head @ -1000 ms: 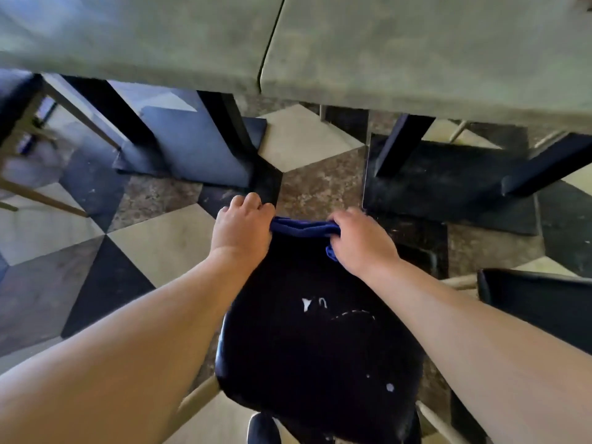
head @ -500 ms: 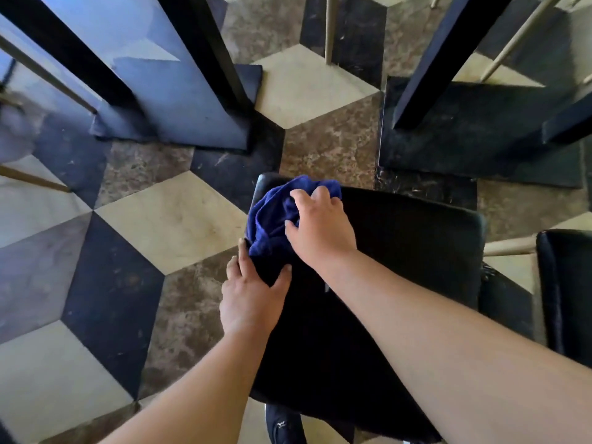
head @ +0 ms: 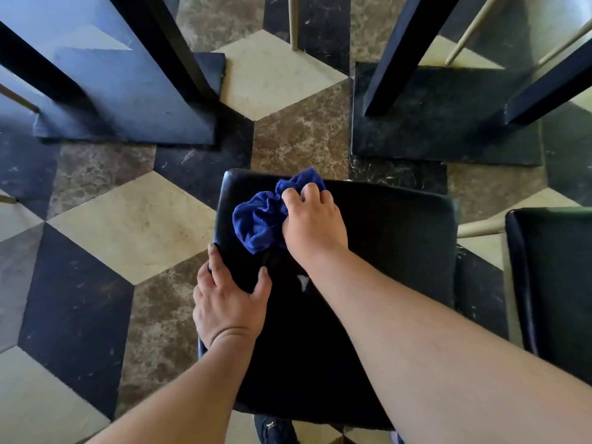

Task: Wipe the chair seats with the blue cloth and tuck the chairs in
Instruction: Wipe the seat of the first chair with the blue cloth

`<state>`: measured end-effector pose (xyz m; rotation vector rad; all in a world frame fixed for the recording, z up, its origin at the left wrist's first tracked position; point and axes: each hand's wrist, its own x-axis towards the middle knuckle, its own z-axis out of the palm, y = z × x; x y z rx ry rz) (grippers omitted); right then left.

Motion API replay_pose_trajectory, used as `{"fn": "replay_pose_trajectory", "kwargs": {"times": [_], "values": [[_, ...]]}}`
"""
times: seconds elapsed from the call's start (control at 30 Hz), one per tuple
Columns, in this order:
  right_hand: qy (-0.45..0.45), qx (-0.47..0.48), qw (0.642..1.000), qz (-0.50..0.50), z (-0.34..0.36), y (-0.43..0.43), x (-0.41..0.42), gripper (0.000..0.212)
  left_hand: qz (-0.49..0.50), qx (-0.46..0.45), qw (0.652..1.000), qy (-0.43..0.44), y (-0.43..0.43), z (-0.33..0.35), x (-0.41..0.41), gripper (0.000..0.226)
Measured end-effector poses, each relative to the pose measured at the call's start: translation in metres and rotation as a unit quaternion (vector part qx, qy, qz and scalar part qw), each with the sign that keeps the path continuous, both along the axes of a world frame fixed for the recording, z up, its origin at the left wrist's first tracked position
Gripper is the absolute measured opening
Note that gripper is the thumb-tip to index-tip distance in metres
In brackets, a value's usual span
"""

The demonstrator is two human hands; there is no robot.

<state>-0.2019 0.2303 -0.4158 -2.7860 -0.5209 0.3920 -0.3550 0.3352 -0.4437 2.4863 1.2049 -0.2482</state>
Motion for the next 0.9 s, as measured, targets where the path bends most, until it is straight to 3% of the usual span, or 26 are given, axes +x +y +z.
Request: {"fn": "replay_pose_trajectory", "kwargs": {"times": [0.2, 0.4, 0.57, 0.9], "values": [[0.01, -0.077, 0.99, -0.117, 0.012, -0.127, 0.011, 0.035, -0.001, 0.005, 1.0, 0.009, -0.003, 0.007, 0.001, 0.106], [0.004, -0.079, 0.978, -0.193, 0.014, -0.179, 0.012, 0.033, -0.002, 0.014, 1.0, 0.01, -0.007, 0.011, 0.001, 0.104], [-0.016, -0.039, 0.967, -0.249, 0.004, -0.134, 0.0, 0.031, -0.002, 0.023, 1.0, -0.002, -0.005, 0.004, -0.001, 0.104], [0.029, 0.081, 0.994, -0.071, -0.002, 0.064, -0.053, 0.025, -0.011, -0.014, 1.0, 0.004, 0.003, -0.001, -0.002, 0.098]]}}
